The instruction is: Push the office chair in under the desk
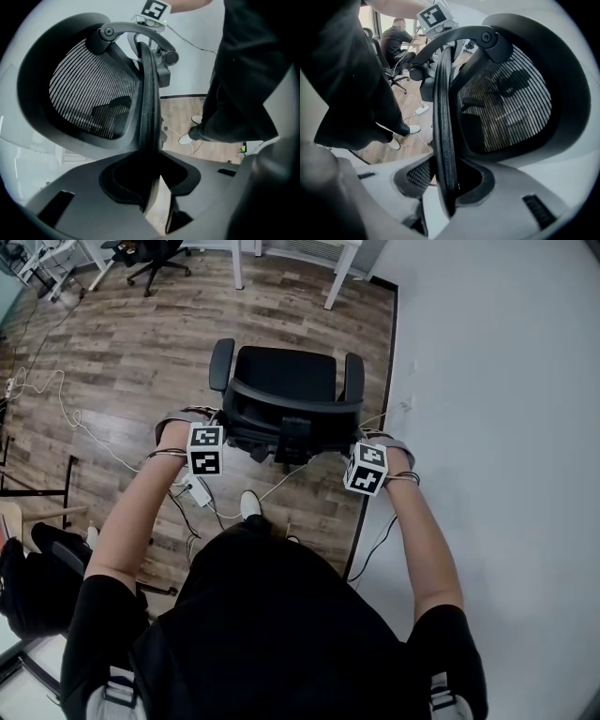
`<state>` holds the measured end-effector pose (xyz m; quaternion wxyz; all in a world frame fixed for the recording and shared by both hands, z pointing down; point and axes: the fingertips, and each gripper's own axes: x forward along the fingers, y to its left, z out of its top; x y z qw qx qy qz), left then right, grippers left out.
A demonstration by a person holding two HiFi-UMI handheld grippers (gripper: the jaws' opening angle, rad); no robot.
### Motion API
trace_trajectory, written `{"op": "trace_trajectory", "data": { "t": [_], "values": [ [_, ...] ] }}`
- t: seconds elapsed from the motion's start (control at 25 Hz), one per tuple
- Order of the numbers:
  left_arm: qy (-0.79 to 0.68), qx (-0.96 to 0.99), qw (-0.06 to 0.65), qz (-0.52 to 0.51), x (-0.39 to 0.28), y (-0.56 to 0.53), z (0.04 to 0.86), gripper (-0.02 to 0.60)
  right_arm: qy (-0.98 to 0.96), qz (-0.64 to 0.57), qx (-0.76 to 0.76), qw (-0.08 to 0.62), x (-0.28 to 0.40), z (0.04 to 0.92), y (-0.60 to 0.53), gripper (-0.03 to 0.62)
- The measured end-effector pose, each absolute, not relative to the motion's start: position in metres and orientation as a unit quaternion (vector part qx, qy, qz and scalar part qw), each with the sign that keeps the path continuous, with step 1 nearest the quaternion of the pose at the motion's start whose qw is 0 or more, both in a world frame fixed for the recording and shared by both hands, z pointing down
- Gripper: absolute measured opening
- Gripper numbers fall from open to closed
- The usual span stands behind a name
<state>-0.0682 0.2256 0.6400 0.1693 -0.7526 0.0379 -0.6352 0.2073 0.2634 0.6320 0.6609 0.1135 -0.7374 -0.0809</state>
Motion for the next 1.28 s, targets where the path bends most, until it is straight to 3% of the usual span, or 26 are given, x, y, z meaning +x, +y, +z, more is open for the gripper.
{"op": "trace_trajectory", "data": {
  "t": [0.64, 1.28],
  "values": [
    [0.031, -0.750, 0.180, -0.635, -0.072, 0.222, 0.645, 0.098, -0.736, -0.091, 0.104, 0.662, 0.202, 0.638, 0.262, 0.113],
    [0.025, -0.749, 0.204, -0.629, -0.092, 0.152, 0.640, 0.098, -0.727, -0.097, 0.126, 0.667, 0.181, 0.633, 0.203, 0.106]
  ]
}}
